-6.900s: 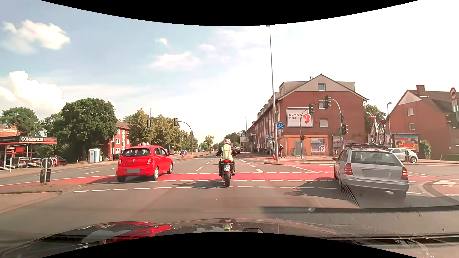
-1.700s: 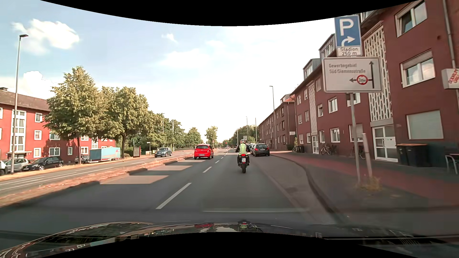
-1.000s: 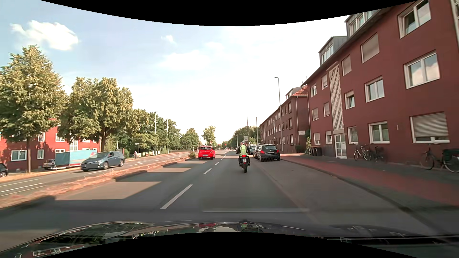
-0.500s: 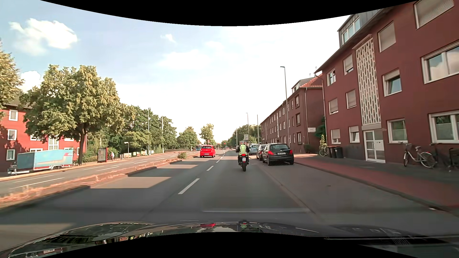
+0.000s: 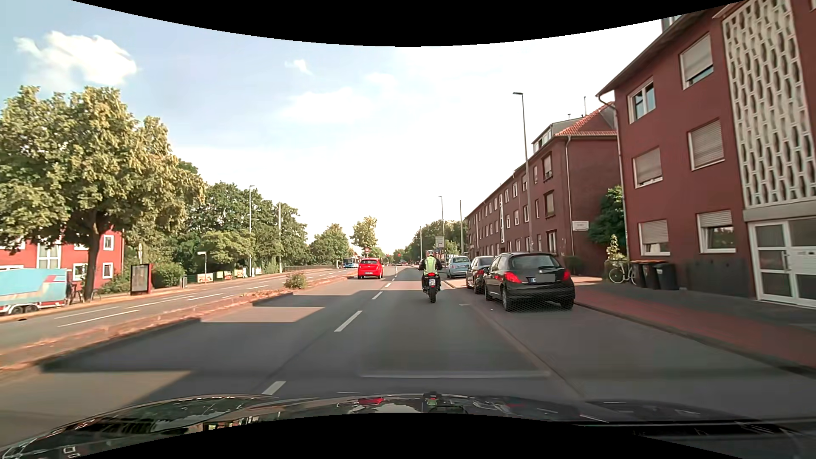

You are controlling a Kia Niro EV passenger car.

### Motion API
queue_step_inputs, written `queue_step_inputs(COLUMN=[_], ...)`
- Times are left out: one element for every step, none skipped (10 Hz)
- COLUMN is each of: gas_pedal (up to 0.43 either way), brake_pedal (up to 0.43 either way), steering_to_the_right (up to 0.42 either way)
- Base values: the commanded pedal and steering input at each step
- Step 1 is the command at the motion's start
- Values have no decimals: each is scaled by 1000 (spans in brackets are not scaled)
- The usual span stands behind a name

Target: Follow the waypoints while adhering to traffic rules and regulations

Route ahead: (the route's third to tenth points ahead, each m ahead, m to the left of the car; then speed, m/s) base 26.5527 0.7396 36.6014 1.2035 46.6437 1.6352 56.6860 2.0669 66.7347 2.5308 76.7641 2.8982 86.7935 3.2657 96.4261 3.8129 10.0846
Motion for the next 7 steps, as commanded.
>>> queue_step_inputs(gas_pedal=[197, 197, 197, 197, 197, 197, 197], brake_pedal=[0, 0, 0, 0, 0, 0, 0], steering_to_the_right=[-5, -5, -6, -6, -5, -6, -6])
